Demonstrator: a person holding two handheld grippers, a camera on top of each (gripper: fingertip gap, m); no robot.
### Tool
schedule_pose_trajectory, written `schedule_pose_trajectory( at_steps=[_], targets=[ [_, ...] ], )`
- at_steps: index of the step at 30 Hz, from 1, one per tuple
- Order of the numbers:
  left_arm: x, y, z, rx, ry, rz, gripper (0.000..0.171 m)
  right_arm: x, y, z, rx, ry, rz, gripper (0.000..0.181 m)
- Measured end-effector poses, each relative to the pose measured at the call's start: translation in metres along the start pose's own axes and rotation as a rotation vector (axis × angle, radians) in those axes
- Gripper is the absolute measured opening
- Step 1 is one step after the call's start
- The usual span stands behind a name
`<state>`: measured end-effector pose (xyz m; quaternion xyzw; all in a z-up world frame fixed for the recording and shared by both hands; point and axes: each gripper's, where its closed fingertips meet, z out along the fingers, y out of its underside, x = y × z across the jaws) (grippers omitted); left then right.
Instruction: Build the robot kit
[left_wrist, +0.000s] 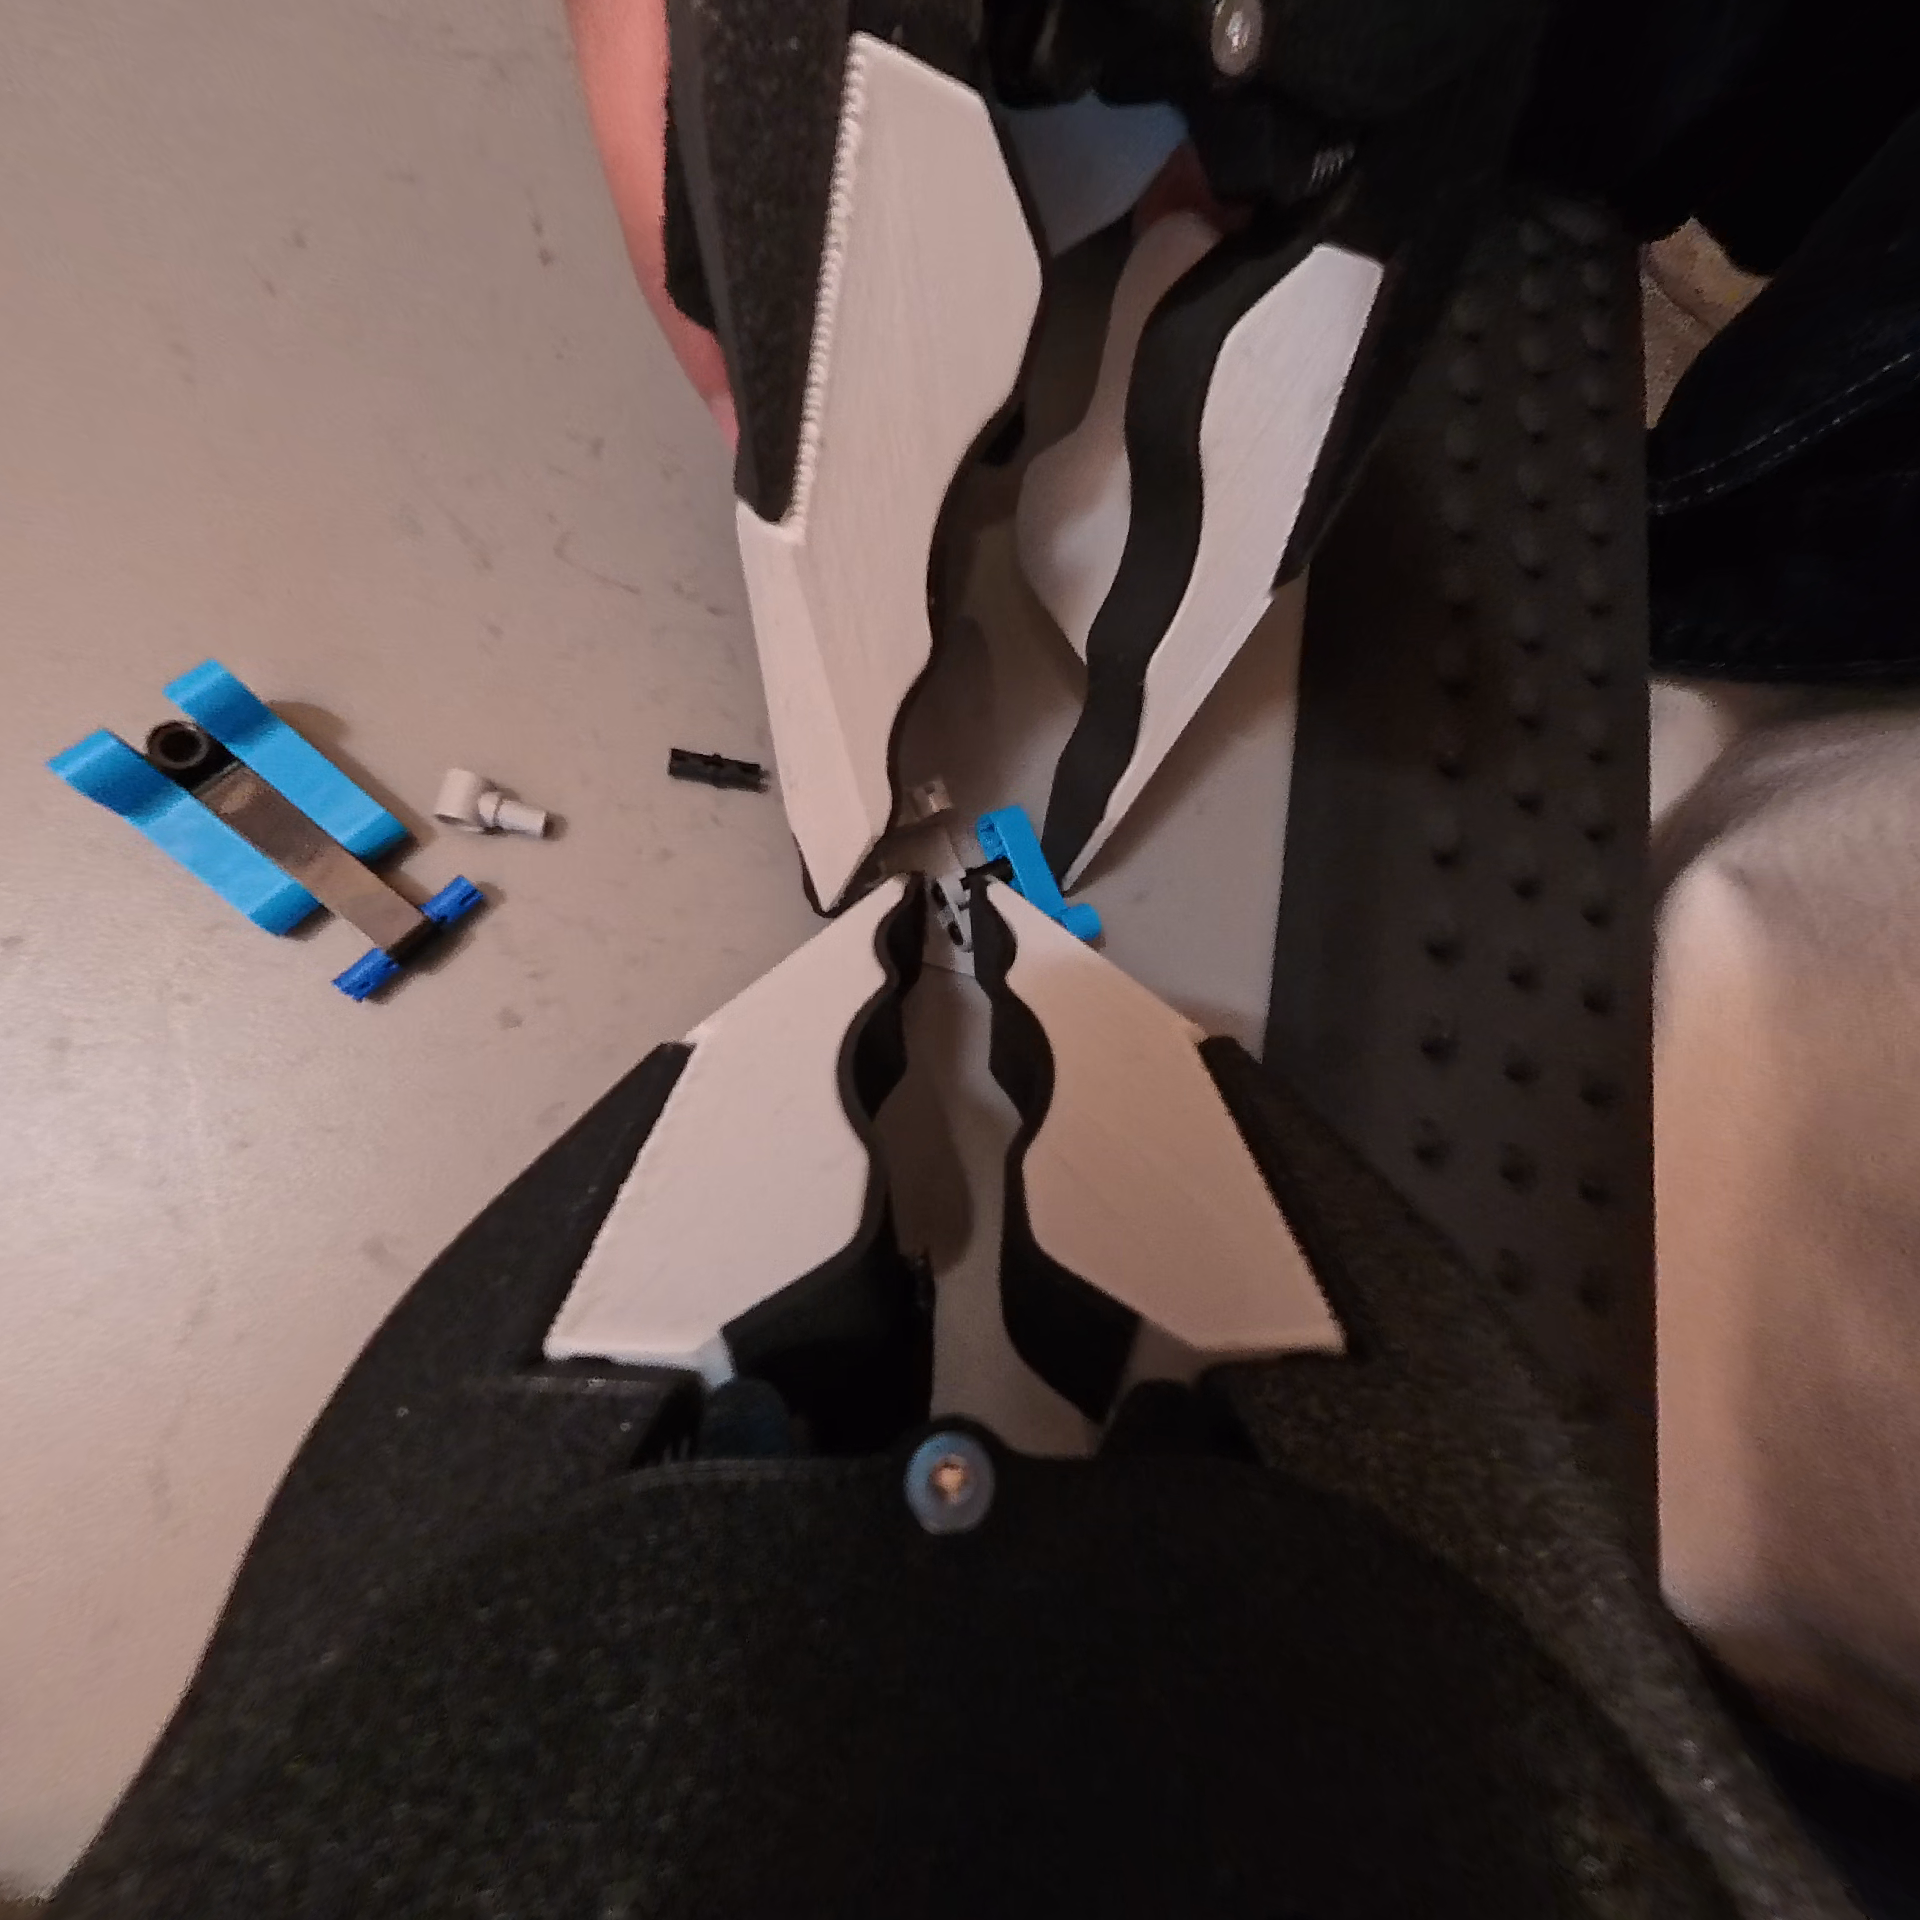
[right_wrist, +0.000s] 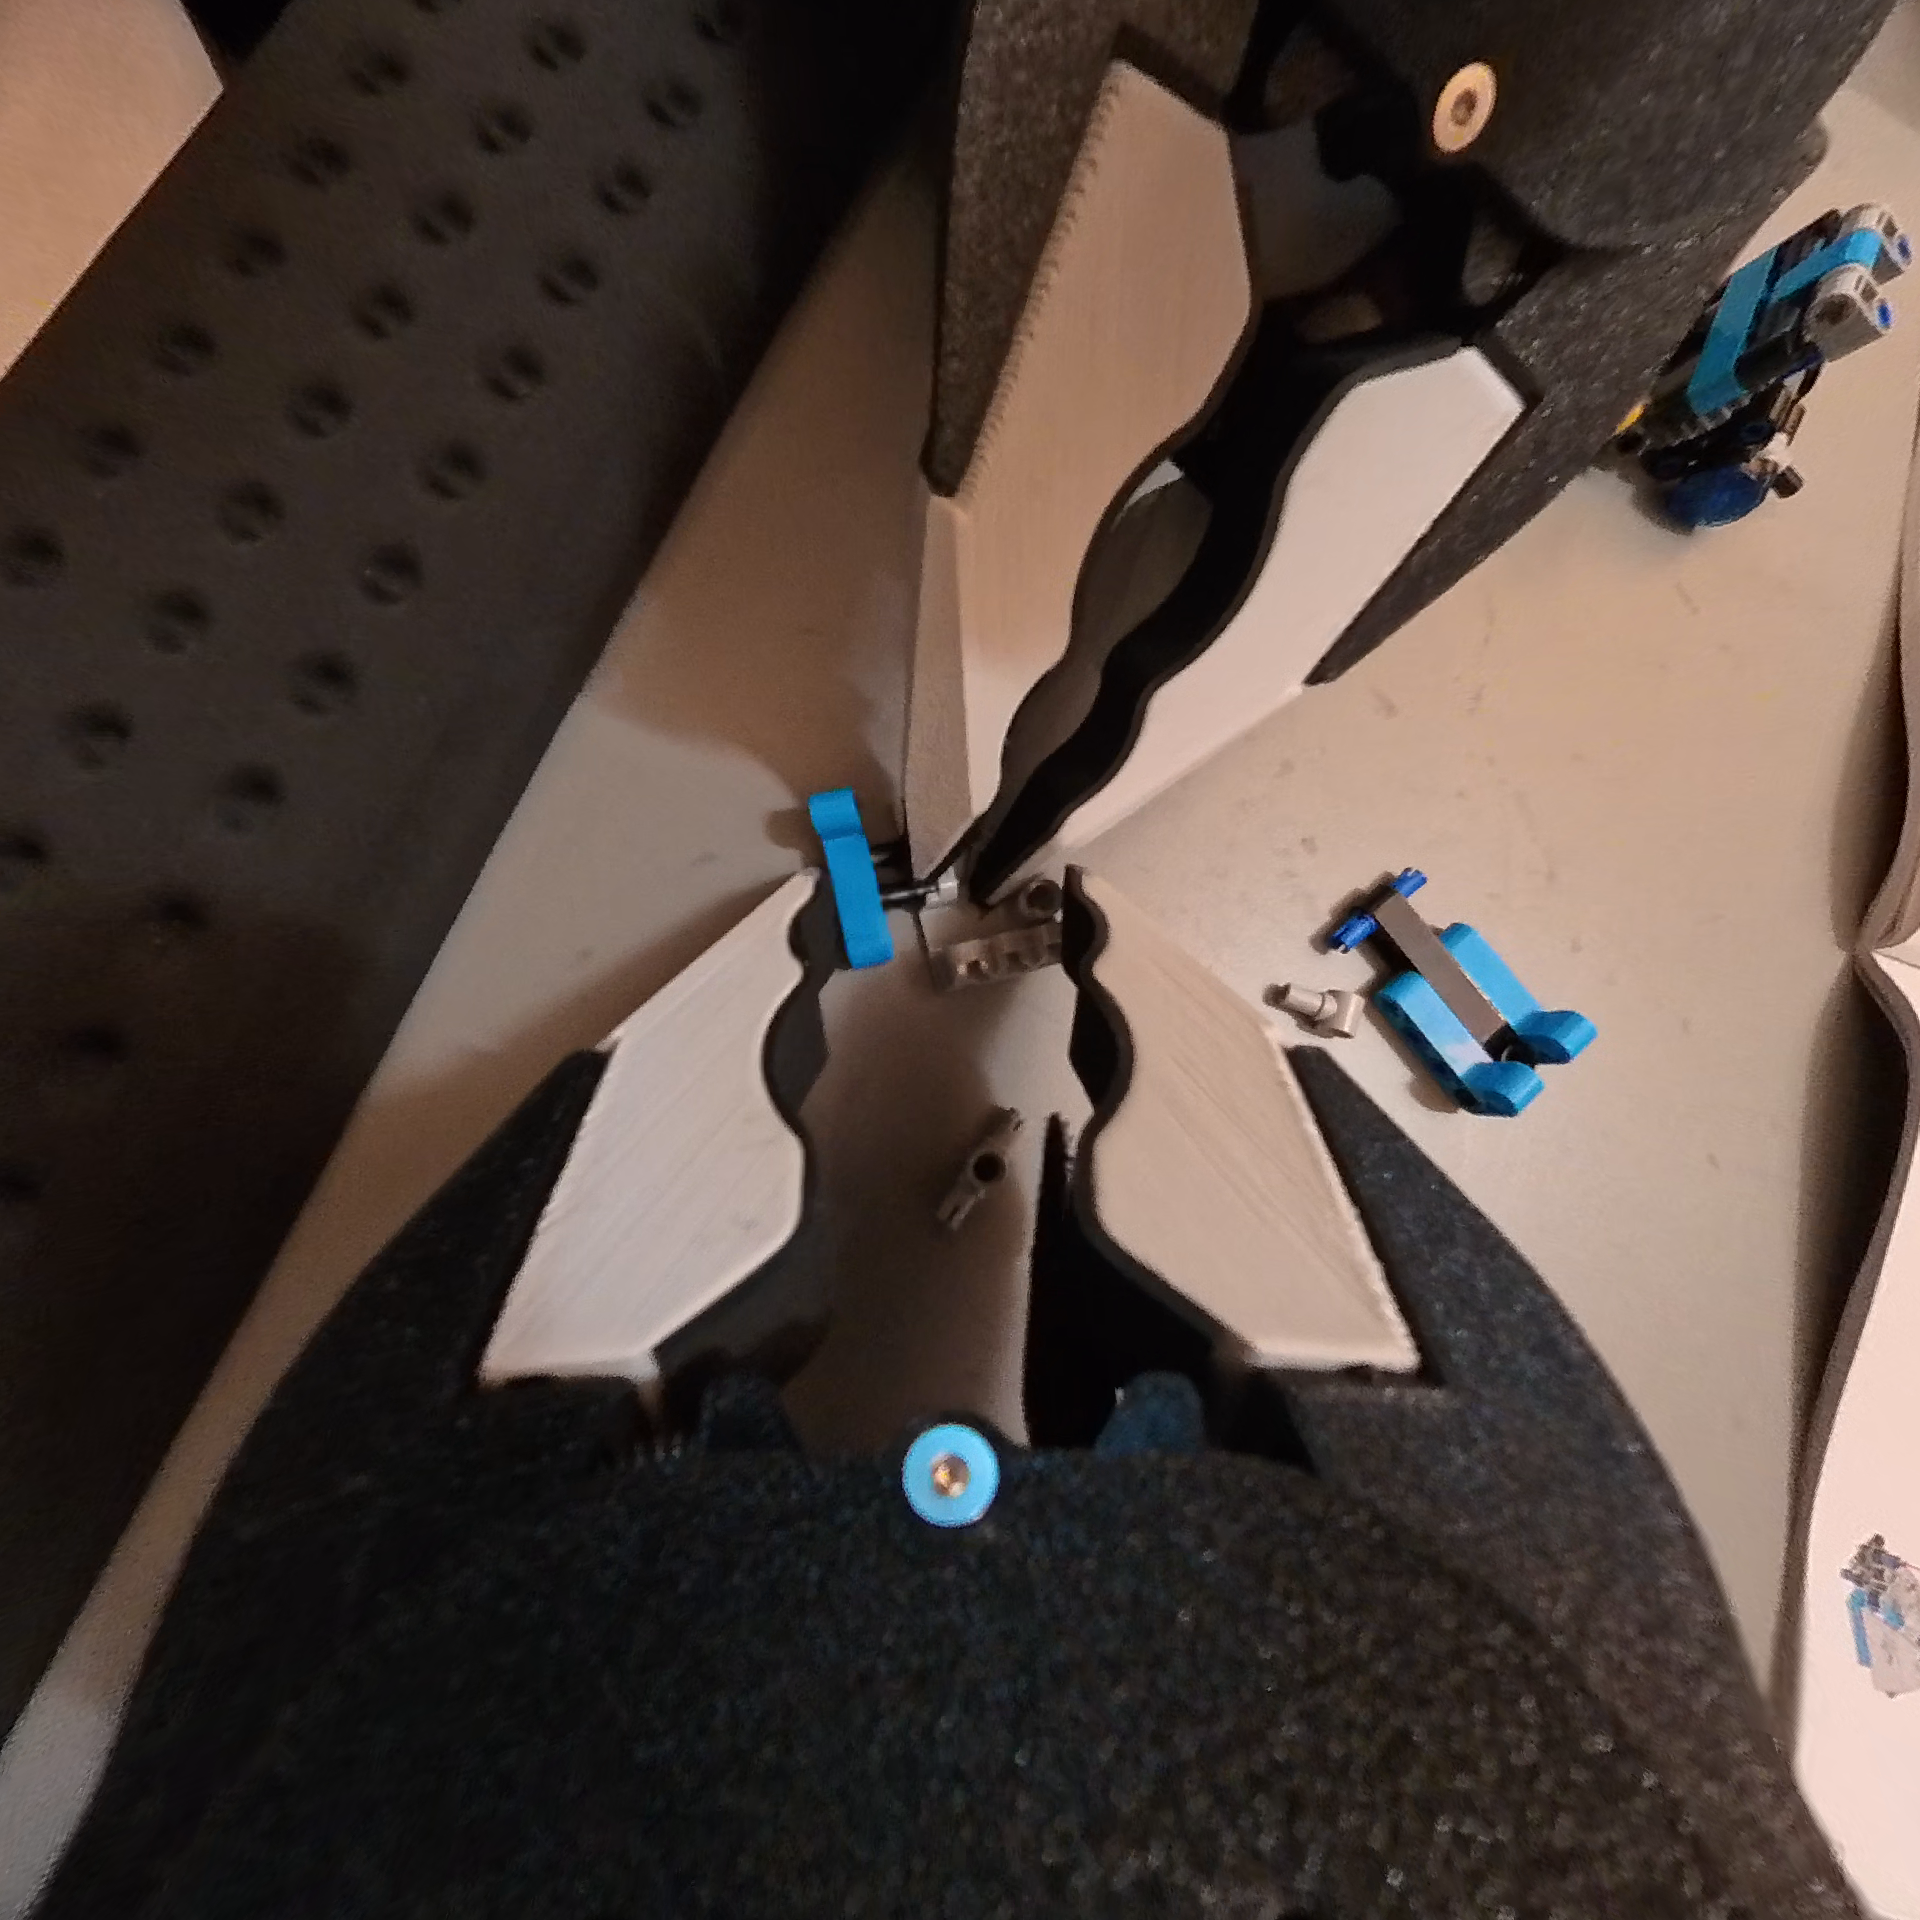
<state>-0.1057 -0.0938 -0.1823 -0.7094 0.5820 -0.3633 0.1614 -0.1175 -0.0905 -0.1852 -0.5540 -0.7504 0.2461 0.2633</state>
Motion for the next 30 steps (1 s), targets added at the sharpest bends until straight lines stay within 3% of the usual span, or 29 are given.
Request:
schedule_pose_trajectory(
  at_steps=[8,13,18,22,30],
  targets=[
    [0.001,0.000,0.000,-0.004,-0.018,0.029,0.008,0.000,-0.001,0.000,0.012,0.026,-0.032,0.042],
    [0.007,0.004,-0.014,0.073,0.007,0.019,0.027,0.000,-0.001,0.000,0.015,0.026,-0.021,0.042],
    [0.015,0.003,-0.016,0.134,-0.043,0.084,0.034,0.004,0.000,0.000,0.002,0.043,0.008,0.042],
    [0.002,0.002,-0.011,0.120,-0.159,0.125,0.035,0.010,0.002,0.000,-0.026,0.078,0.050,0.042],
    [0.001,0.006,-0.005,0.091,-0.114,0.074,0.027,0.013,0.003,-0.001,-0.042,0.110,0.103,0.042]
  ],
)
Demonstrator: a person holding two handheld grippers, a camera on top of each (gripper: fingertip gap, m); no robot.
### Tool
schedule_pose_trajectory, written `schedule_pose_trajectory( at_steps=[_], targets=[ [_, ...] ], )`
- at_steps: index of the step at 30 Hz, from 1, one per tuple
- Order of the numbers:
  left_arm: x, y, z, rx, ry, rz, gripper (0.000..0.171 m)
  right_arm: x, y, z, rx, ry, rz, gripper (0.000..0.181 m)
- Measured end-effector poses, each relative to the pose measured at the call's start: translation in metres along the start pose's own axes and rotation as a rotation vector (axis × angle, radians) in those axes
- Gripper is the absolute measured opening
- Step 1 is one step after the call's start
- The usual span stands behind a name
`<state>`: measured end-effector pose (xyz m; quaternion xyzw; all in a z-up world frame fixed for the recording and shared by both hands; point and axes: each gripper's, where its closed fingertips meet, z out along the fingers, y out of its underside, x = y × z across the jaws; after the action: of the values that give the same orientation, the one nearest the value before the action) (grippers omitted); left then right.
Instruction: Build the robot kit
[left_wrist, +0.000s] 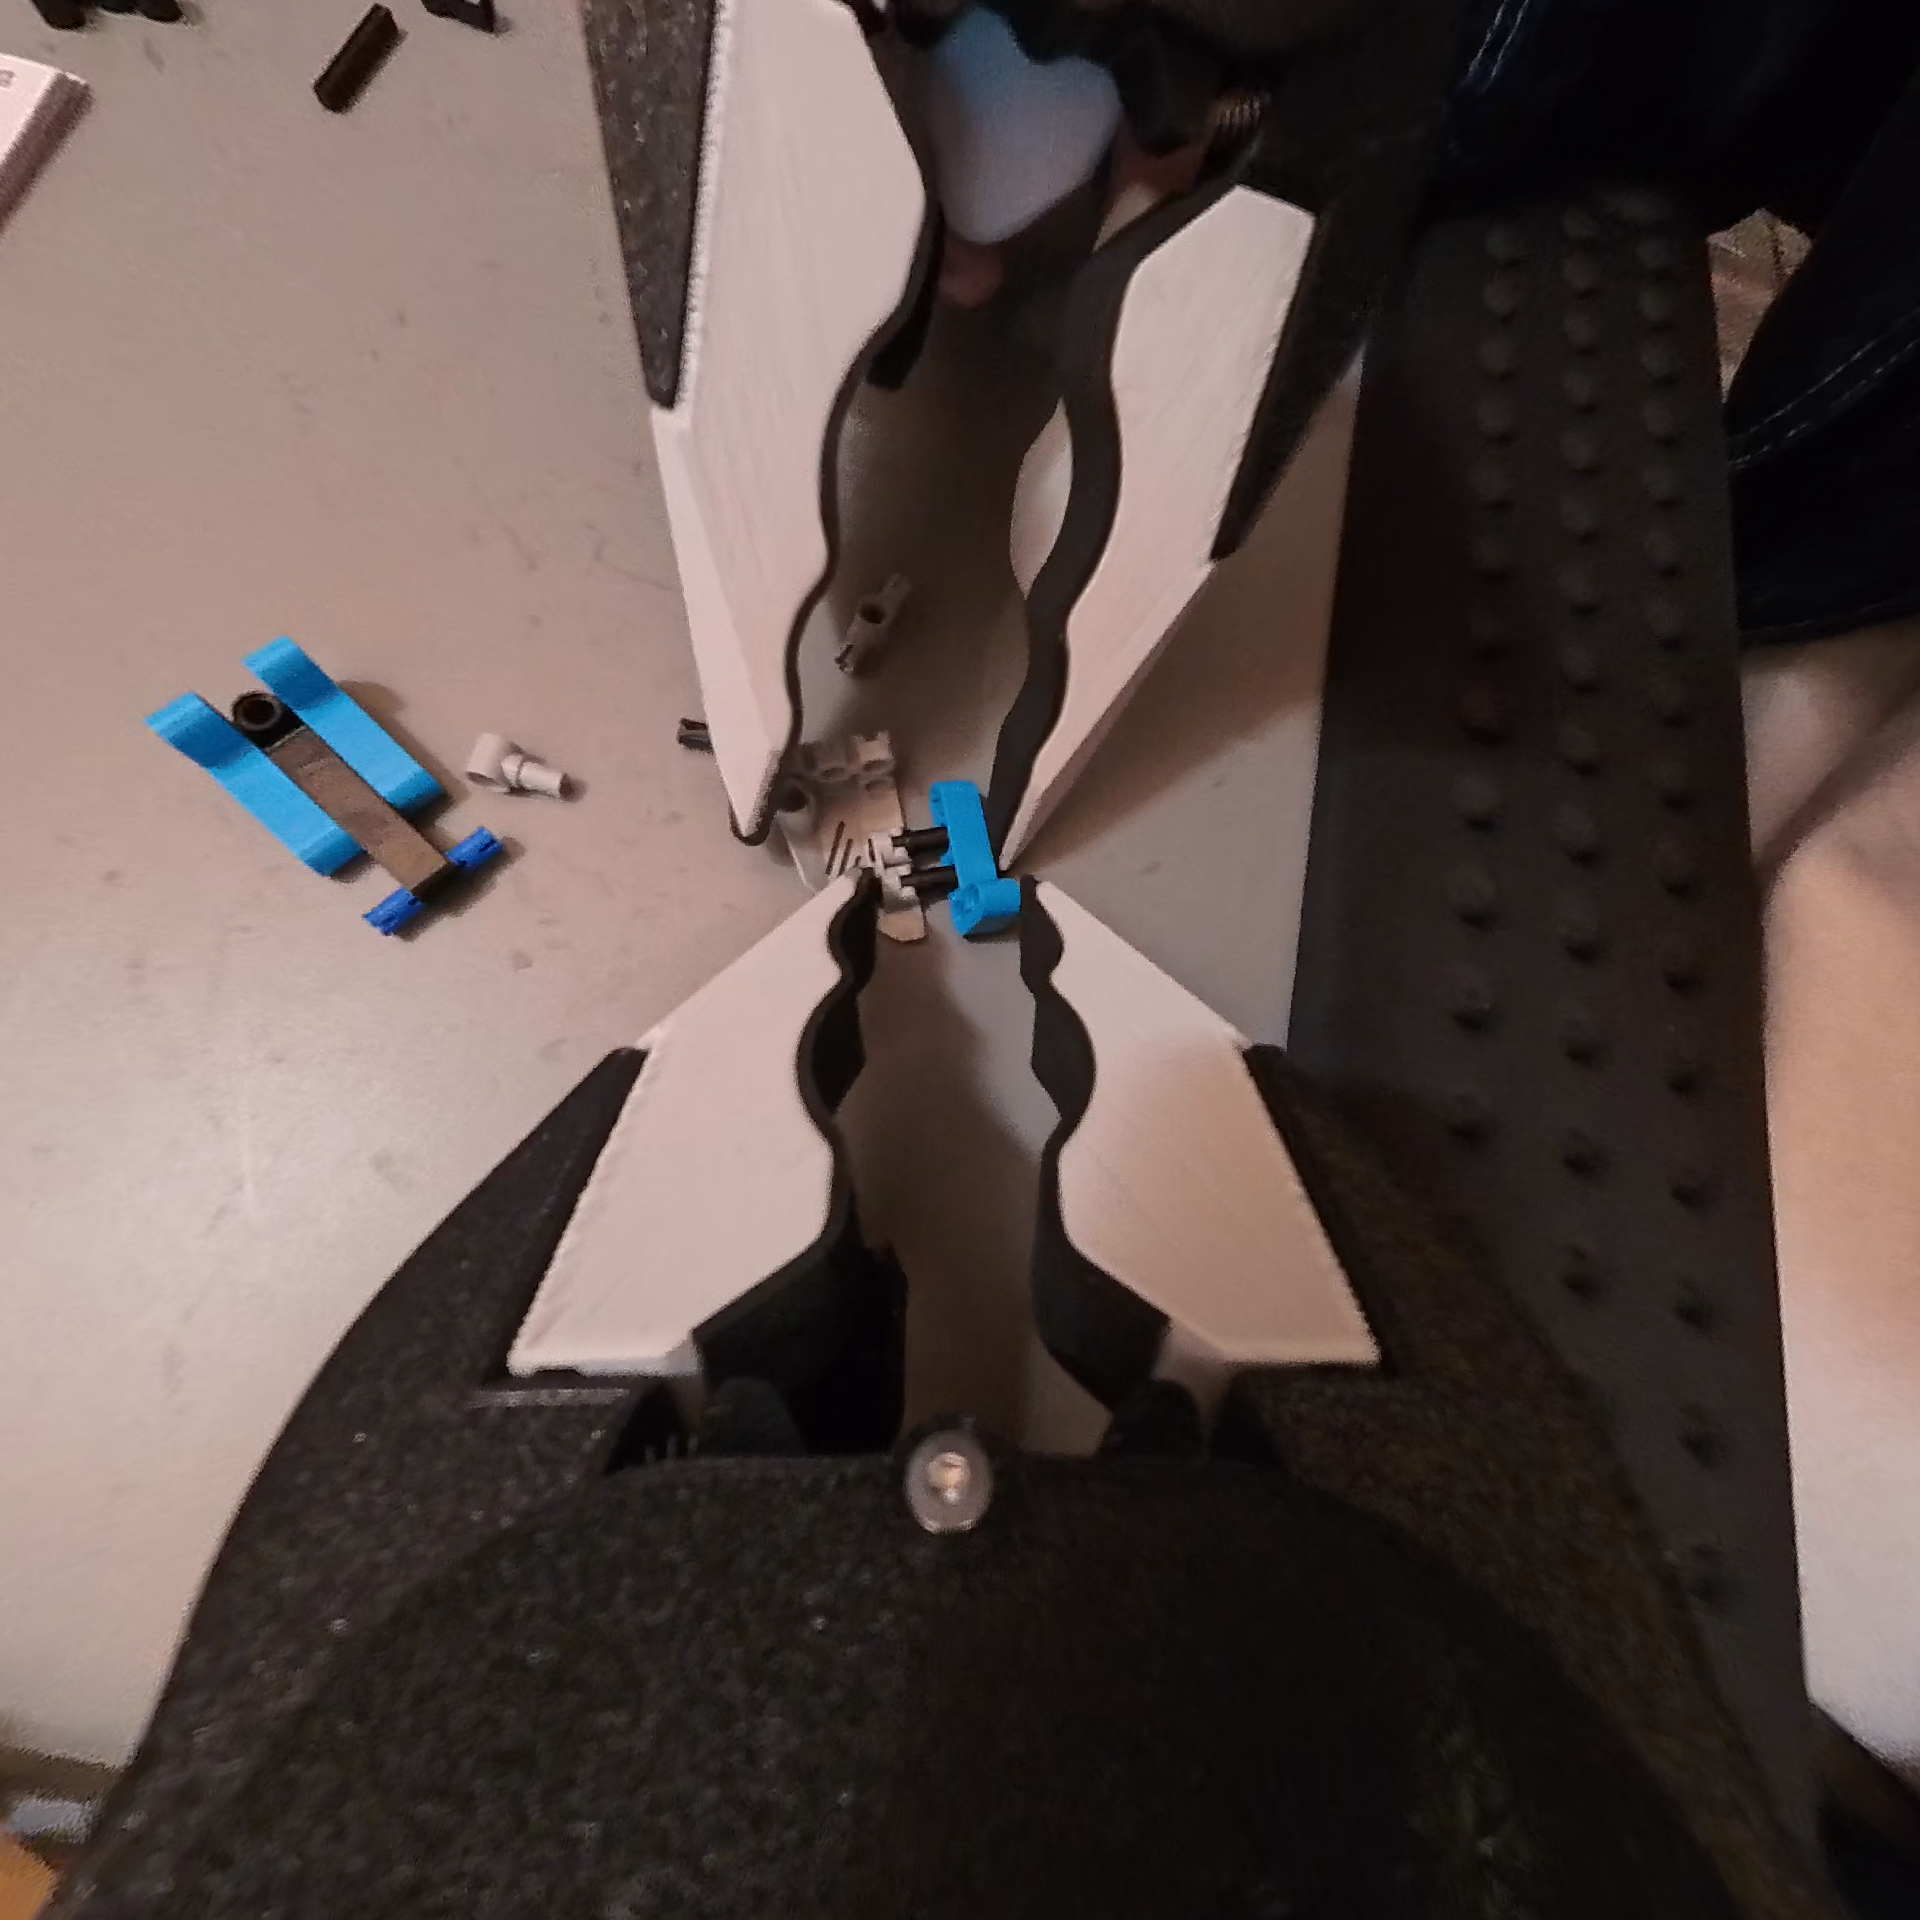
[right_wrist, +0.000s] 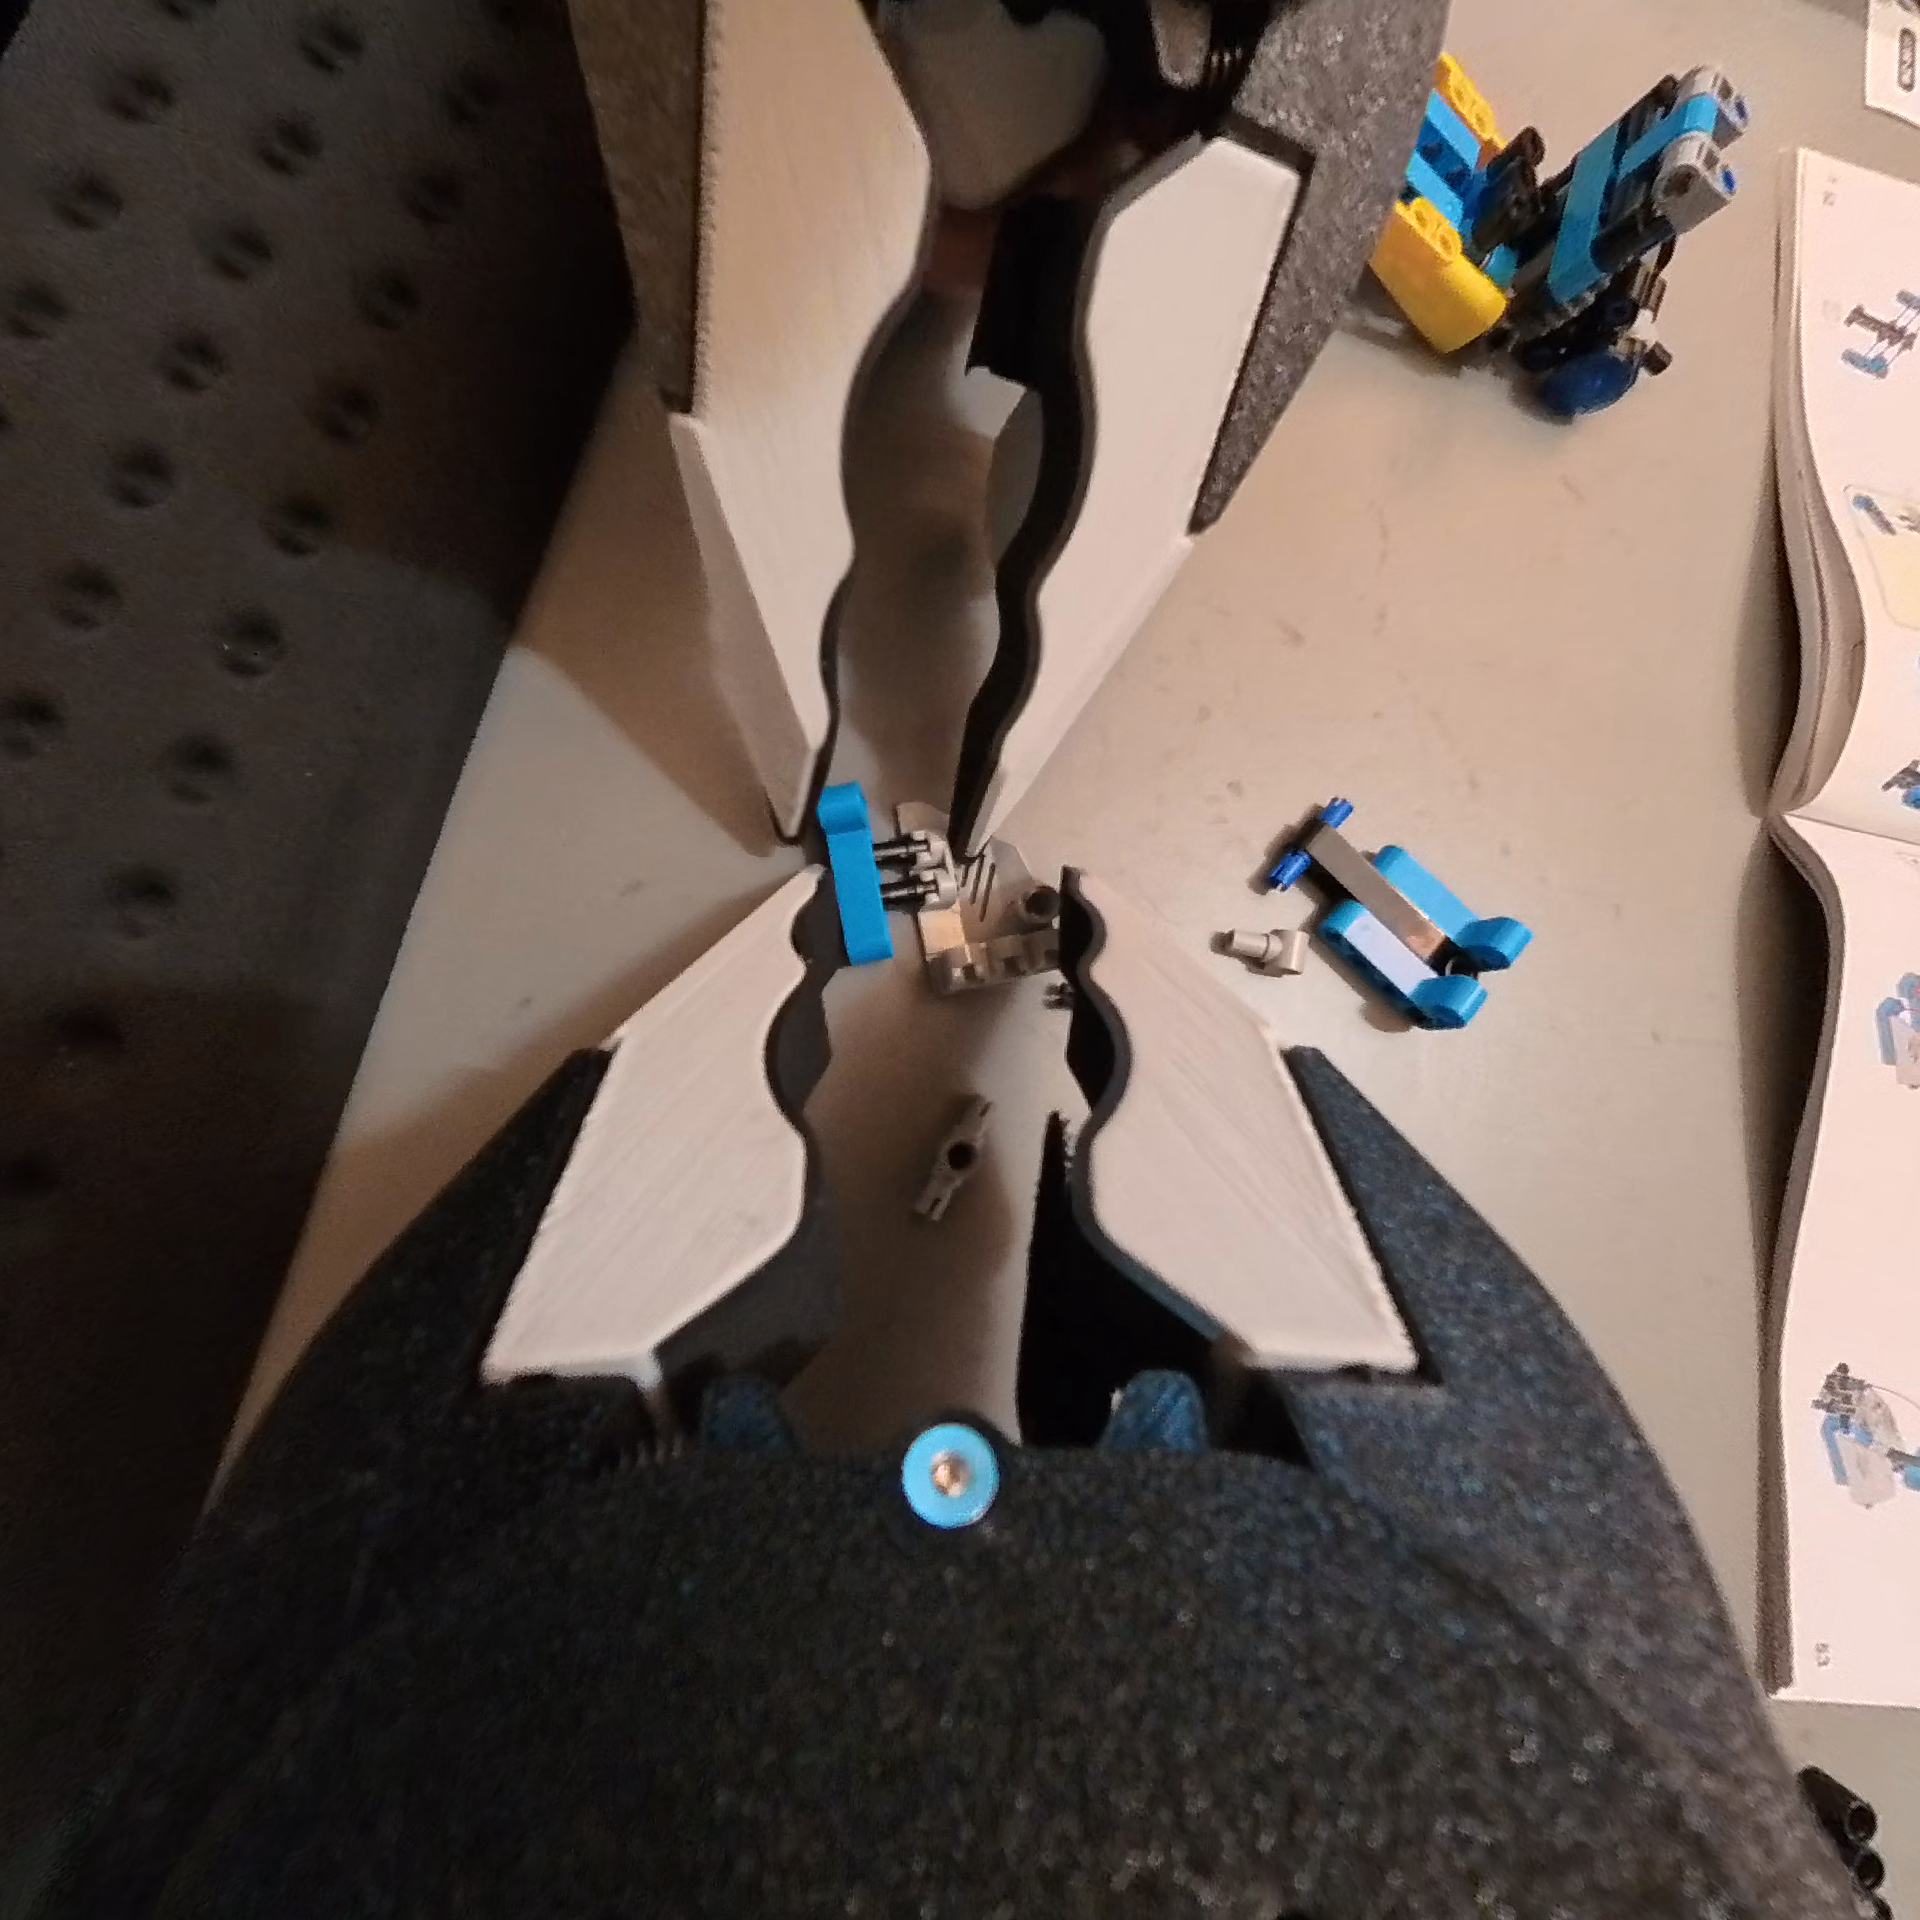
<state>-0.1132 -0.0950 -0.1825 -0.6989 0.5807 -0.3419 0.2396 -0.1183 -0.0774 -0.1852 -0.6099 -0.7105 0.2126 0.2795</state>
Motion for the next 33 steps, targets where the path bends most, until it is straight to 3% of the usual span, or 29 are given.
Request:
schedule_pose_trajectory(
  at_steps=[7,19,24,33],
  targets=[
    [-0.0005,0.0003,0.0007,-0.009,-0.029,0.057,0.018,-0.0039,-0.0025,-0.0004,0.040,-0.039,0.024,0.047],
    [0.0009,0.0008,0.0016,-0.014,-0.028,0.074,0.025,-0.0009,-0.0007,-0.0038,0.008,0.039,-0.122,0.043],
    [-0.0020,-0.0010,0.0027,-0.010,-0.028,0.054,0.026,-0.0060,-0.0018,-0.0036,0.005,0.059,-0.219,0.027],
    [-0.0034,-0.0015,0.0033,-0.012,-0.056,0.069,0.023,-0.0077,0.0031,-0.0020,-0.051,-0.039,-0.049,0.025]
  ],
)
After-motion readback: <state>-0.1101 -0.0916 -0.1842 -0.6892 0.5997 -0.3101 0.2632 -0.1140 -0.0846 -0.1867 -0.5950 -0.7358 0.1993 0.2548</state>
